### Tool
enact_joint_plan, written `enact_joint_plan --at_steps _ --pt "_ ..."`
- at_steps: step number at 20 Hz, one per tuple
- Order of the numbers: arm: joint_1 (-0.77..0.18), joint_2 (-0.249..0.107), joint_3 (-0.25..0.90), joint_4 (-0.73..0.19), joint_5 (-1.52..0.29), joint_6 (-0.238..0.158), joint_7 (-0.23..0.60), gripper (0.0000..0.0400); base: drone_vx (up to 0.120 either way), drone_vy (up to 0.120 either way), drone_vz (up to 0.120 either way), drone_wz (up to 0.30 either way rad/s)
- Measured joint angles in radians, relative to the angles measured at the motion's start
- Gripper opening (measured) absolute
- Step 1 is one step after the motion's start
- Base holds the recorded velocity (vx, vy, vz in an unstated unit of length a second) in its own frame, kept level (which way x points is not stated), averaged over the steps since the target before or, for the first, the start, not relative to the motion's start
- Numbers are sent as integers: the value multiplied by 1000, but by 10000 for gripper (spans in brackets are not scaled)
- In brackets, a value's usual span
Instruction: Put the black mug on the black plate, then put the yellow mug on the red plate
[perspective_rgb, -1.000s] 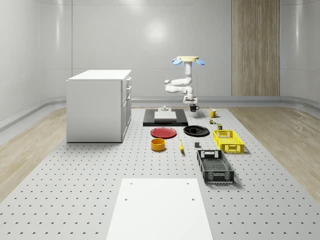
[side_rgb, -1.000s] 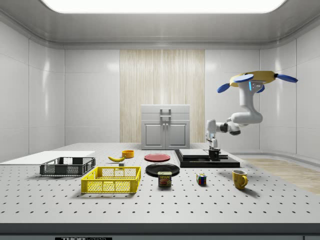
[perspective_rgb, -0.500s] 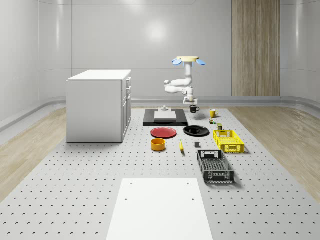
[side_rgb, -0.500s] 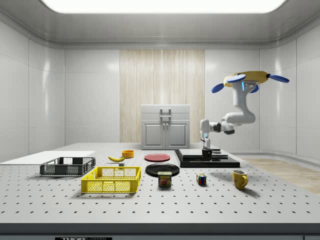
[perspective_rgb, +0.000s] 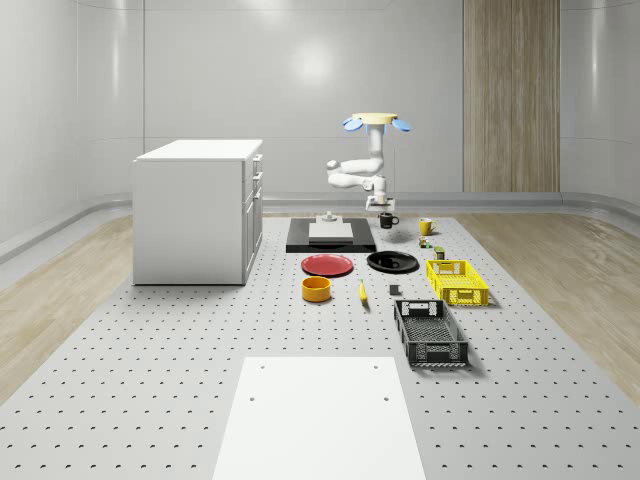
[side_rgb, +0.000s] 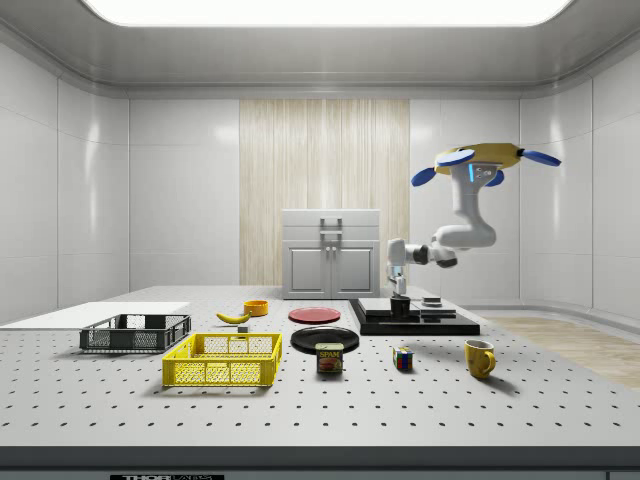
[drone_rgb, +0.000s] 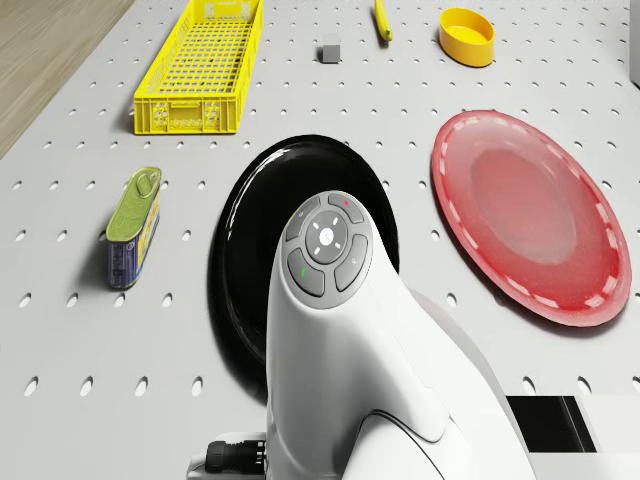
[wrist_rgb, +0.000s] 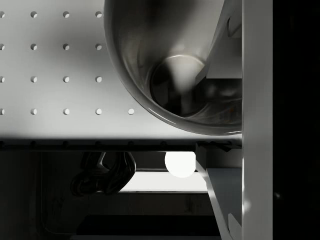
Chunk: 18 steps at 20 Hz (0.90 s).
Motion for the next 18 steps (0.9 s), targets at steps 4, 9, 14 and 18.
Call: enact_joint_plan --at_steps 4,9,14,18 --pt "-3 -7 1 0 3 7 2 110 120 0 0 0" --pt "-6 -16 2 1 7 15 5 110 120 0 0 0" --pt "-9 -24 3 2 11 23 7 110 120 0 0 0" --pt "-11 -31 4 2 14 28 9 110 120 0 0 0"
